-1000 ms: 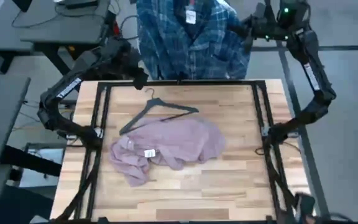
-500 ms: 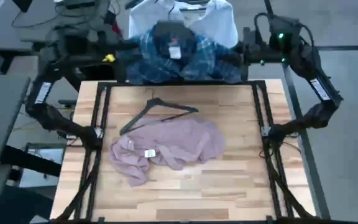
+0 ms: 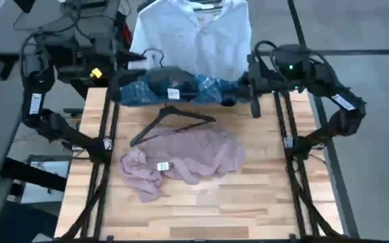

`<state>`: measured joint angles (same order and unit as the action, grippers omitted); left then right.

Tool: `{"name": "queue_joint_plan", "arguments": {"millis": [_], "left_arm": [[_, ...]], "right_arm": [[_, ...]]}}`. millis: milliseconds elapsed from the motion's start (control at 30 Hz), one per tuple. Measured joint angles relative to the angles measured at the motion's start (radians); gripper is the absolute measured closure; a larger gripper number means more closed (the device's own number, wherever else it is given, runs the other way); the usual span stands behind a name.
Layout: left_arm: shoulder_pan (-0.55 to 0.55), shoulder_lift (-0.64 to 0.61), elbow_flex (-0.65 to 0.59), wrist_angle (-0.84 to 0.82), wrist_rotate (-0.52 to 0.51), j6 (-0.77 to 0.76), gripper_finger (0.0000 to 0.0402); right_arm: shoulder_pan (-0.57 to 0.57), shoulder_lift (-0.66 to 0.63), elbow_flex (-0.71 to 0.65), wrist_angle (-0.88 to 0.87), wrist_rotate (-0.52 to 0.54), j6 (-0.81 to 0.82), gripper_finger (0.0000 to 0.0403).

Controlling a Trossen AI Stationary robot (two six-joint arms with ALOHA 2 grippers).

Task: Hang clothes
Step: Unhang the blue long sleeve shirt from the hanger rack

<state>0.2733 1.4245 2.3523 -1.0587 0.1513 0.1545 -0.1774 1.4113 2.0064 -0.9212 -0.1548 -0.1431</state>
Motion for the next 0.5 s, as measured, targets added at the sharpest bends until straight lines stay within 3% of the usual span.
{"name": "queue_joint_plan", "arguments": {"millis": [267, 500], "left_arm": [[-0.135, 0.017, -0.001, 0.040, -0.033, -0.066, 0.0233], [-0.150, -0.039, 0.001, -0.001, -0.134, -0.100, 0.0233]], "right_arm": [[0.052, 0.000, 0.000, -0.027, -0.007, -0.013, 0.0382], [0.049, 0.001, 0.000, -0.036, 0.005, -0.020, 0.0382]]}}
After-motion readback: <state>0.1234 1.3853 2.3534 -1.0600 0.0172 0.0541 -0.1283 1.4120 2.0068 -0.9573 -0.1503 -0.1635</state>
